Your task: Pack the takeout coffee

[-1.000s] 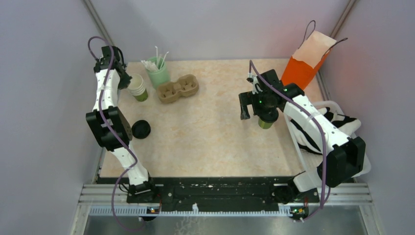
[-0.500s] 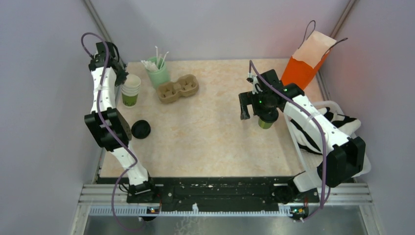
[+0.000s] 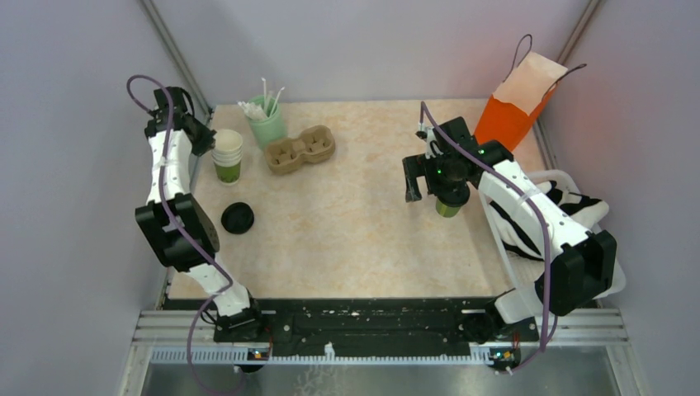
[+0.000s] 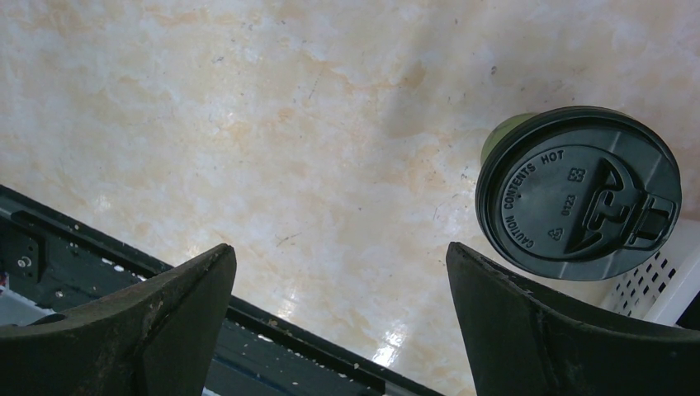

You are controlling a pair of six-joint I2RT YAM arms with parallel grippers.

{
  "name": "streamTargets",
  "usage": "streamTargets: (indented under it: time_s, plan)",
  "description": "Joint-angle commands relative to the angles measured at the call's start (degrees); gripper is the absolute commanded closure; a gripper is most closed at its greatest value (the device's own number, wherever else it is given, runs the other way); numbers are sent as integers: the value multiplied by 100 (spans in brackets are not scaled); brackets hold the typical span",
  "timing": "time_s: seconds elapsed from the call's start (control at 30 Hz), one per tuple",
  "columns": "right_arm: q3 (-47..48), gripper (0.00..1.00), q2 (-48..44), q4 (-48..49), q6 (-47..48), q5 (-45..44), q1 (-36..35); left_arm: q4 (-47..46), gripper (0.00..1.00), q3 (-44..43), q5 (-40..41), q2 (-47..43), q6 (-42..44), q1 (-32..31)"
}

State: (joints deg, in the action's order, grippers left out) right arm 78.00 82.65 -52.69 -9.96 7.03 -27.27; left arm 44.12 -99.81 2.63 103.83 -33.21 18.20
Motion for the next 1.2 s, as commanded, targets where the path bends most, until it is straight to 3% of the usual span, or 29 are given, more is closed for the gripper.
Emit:
streamTargets:
  time_s: [0.0, 0.13, 0.33, 0.57, 0.67, 0.83, 1.17]
  plan:
    - [98, 3, -79, 206, 108, 19, -62, -797, 100, 362, -790, -659, -534, 249]
    - [98, 3, -58, 213, 108, 22, -75, -1637, 100, 1152, -921, -1273, -679, 411]
    - [124, 3, -36, 206, 108, 18, -84, -2657, 100, 2333, -1844, -1771, -1213, 879]
    - [128, 3, -21, 202, 108, 53, -95, -3278, 100, 2724, -2516, -1905, -1630, 1082]
    - [128, 3, -24, 197, 109, 36, -100, -3974, 100, 3086, -2841, -2043, -1875, 1117]
    - [160, 3, -6, 193, 118, 55, -134, -4003, 100, 3248, -3253, -1999, -1987, 1167]
    - [154, 3, -24, 187, 117, 45, -165, -4759, 100, 4017, -3358, -2434, -2546, 1195]
